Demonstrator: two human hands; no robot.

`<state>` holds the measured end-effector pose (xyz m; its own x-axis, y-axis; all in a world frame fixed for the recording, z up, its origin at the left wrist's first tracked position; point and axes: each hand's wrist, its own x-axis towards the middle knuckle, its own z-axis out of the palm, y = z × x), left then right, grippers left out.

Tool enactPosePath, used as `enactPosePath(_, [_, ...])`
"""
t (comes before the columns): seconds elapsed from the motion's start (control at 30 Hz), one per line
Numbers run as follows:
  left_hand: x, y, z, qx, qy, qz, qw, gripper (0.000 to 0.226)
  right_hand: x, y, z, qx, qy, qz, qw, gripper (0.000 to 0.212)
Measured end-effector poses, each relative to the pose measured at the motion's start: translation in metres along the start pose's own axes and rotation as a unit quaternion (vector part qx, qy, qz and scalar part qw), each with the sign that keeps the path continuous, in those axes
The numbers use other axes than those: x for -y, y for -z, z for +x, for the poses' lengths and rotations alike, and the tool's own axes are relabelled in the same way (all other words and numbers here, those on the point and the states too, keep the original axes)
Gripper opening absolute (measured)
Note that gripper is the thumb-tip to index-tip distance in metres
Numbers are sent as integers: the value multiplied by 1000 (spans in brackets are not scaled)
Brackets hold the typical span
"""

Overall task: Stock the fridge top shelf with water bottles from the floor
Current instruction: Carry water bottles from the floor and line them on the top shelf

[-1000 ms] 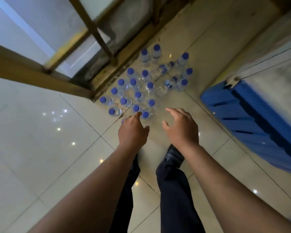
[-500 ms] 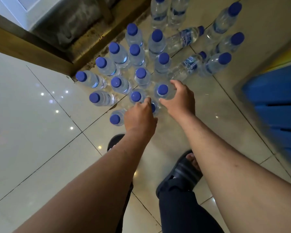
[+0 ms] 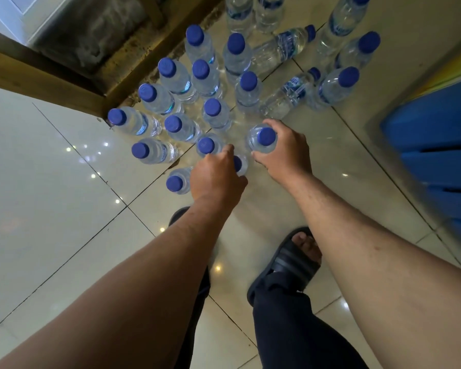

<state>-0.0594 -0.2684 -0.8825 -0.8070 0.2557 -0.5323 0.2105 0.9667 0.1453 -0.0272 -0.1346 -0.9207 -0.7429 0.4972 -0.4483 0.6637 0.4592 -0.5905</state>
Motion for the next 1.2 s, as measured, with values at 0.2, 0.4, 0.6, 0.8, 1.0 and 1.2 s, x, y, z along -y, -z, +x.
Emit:
enactPosePath(0.2, [-18,76,-55,-36,-38,-52,997,60,27,81,-68,-82,-30,57,995,59])
enactPosePath(0.4, [-50,208,-147,-50,-112,-211,970,62,108,200,-174,-209,-61,153,964,52])
enactPosePath(0.6, [-91,372,-242,-87,-238,-273,928,60,216,336,-276,-305,-66,254,916,46])
enactPosePath(0.8, [-141,521,-321,-92,-374,-314,868,51,307,472,-362,-411,1,288,865,46])
enactPosePath(1.0, [-206,628,-382,-103,-495,-328,798,41,362,589,-434,-510,74,260,817,47])
enactPosePath(1.2, [-273,700,-445,-135,-596,-336,717,34,391,681,-488,-597,120,236,757,53])
